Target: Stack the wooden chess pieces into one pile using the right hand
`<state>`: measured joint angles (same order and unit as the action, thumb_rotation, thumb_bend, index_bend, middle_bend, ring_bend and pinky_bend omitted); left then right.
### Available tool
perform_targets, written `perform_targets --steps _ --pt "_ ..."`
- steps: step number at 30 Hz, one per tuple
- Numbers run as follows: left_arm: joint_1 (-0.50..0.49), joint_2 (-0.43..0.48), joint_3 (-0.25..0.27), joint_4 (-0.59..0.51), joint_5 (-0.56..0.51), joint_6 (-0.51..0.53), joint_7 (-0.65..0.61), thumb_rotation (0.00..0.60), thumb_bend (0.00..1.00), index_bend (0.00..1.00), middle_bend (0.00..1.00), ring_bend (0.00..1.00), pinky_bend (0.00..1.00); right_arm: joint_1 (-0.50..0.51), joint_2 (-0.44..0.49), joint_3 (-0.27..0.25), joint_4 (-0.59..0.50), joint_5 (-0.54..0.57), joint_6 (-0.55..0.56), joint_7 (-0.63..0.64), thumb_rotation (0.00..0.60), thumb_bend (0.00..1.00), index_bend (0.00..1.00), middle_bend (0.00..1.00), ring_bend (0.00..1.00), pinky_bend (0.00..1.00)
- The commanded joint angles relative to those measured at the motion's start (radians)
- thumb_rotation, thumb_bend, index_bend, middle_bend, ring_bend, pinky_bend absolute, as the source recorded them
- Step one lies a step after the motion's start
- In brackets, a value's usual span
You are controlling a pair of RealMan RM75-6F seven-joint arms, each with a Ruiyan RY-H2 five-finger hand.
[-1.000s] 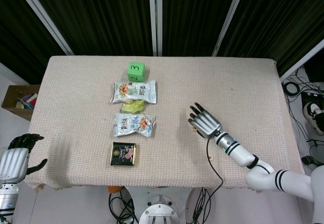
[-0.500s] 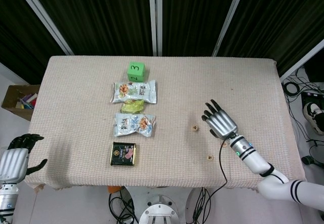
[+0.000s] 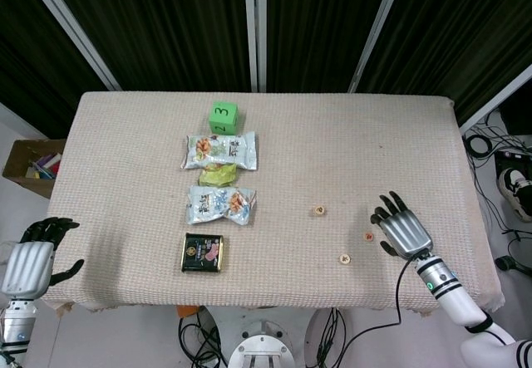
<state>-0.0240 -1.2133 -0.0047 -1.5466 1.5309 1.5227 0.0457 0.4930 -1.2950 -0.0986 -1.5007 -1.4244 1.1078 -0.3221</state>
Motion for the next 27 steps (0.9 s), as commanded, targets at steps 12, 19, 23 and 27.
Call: perform_targets --steps 12,19,23,27 --pt "0.01 0.005 0.003 -0.005 -0.002 0.013 -0.001 0.6 0.17 0.27 0.22 0.15 0.19 0.008 -0.064 0.018 0.075 -0.037 -0.058 0.022 0.6 0.26 0.41 0.3 0.05 0.06" --pt "0.014 0.001 0.004 0.0 -0.003 0.016 -0.004 0.6 0.17 0.27 0.22 0.15 0.19 0.007 -0.075 0.027 0.082 -0.038 -0.072 0.02 0.6 0.31 0.49 0.32 0.05 0.06" --pt "0.018 0.0 0.004 0.004 -0.003 0.021 -0.01 0.6 0.17 0.27 0.22 0.15 0.19 0.011 -0.064 0.053 0.067 -0.039 -0.057 0.033 0.6 0.33 0.51 0.32 0.05 0.06" --pt "0.017 0.0 0.005 0.004 -0.001 0.021 -0.01 0.6 0.17 0.27 0.22 0.15 0.19 0.037 -0.037 0.108 0.023 -0.048 -0.036 0.066 0.6 0.34 0.51 0.32 0.05 0.06"
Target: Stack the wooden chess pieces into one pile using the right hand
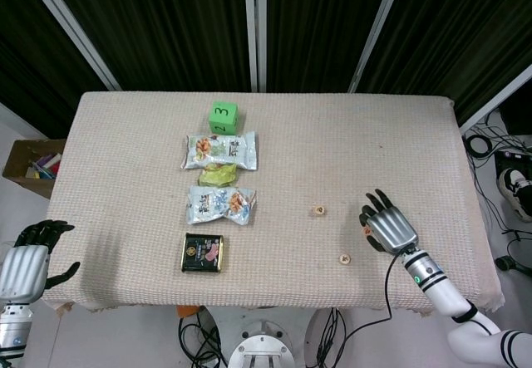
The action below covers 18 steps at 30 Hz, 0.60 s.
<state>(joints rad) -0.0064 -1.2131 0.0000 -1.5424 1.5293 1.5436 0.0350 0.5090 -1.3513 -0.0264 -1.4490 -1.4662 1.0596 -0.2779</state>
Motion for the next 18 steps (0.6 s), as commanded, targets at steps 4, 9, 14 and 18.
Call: perform_targets --steps 4,9,14,18 --pt "-0.001 -0.002 0.001 -0.005 0.005 0.001 0.006 0.6 0.17 0.27 0.22 0.15 0.19 0.085 0.033 0.099 -0.058 0.032 -0.051 -0.002 0.6 0.34 0.51 0.32 0.05 0.06" --pt "0.005 -0.001 0.003 -0.006 -0.001 0.003 0.005 0.6 0.17 0.27 0.22 0.15 0.19 0.164 -0.008 0.142 -0.037 0.084 -0.148 -0.057 0.6 0.34 0.5 0.31 0.05 0.05" --pt "0.003 -0.002 0.002 -0.001 -0.004 -0.005 0.004 0.6 0.17 0.27 0.22 0.15 0.19 0.22 -0.064 0.147 -0.003 0.109 -0.217 -0.098 0.6 0.34 0.49 0.31 0.05 0.05" --pt "0.001 -0.001 0.001 0.002 -0.006 -0.007 0.0 0.6 0.17 0.27 0.22 0.16 0.19 0.24 -0.088 0.143 0.012 0.117 -0.234 -0.122 0.6 0.34 0.49 0.3 0.05 0.05"
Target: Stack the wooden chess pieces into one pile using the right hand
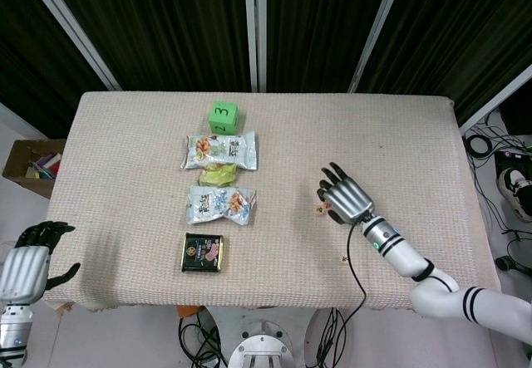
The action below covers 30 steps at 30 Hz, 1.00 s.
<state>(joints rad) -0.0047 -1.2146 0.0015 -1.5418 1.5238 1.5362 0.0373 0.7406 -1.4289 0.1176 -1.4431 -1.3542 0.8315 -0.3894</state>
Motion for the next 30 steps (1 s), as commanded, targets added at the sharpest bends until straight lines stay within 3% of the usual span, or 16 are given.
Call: perform_targets --steps 1,30 --pt "0.0 0.0 -0.001 0.002 -0.001 0.0 -0.003 0.6 0.17 0.27 0.22 0.15 0.19 0.011 -0.014 -0.002 0.008 0.005 -0.006 -0.014 0.6 0.34 0.48 0.3 0.05 0.05" --pt "0.01 -0.013 0.003 0.034 -0.001 0.006 -0.034 0.6 0.18 0.27 0.22 0.15 0.19 0.036 -0.032 -0.034 0.0 0.028 0.01 -0.067 0.6 0.33 0.42 0.29 0.05 0.04"
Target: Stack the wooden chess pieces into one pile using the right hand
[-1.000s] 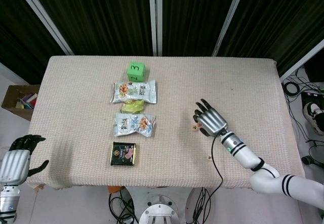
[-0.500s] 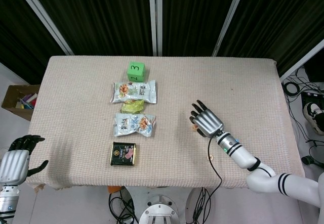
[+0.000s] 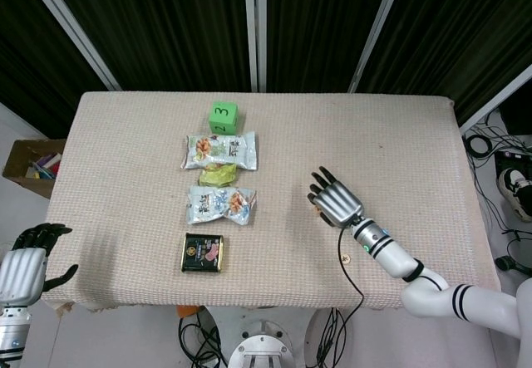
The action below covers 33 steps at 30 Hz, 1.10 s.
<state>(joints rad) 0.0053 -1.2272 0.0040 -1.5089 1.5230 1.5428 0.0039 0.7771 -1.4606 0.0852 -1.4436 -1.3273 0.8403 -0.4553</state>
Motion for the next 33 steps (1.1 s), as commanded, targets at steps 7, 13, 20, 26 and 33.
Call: perform_targets --steps 7,13,20,26,33 --pt "-0.001 -0.002 -0.001 0.004 0.002 0.0 -0.001 0.6 0.17 0.27 0.22 0.15 0.19 -0.004 0.002 -0.008 -0.003 0.003 0.013 -0.002 0.6 0.25 0.38 0.28 0.05 0.03" --pt "0.003 -0.001 -0.001 0.004 0.003 0.004 -0.005 0.6 0.17 0.27 0.22 0.15 0.19 -0.057 0.063 -0.021 -0.093 -0.08 0.141 0.043 0.6 0.23 0.37 0.28 0.05 0.03" --pt "0.004 0.0 0.0 0.004 0.007 0.008 -0.009 0.6 0.17 0.27 0.22 0.15 0.19 -0.235 0.194 -0.14 -0.21 -0.255 0.403 0.107 0.6 0.22 0.37 0.3 0.05 0.04" --pt "-0.009 0.003 -0.005 -0.011 0.02 0.003 0.008 0.6 0.17 0.27 0.22 0.15 0.19 -0.326 0.188 -0.238 -0.18 -0.283 0.41 0.139 0.6 0.22 0.41 0.33 0.08 0.23" --pt "-0.009 0.009 -0.001 -0.034 0.032 0.011 0.031 0.6 0.17 0.27 0.22 0.15 0.19 -0.313 0.118 -0.252 -0.109 -0.306 0.315 0.142 0.6 0.22 0.42 0.33 0.1 0.28"
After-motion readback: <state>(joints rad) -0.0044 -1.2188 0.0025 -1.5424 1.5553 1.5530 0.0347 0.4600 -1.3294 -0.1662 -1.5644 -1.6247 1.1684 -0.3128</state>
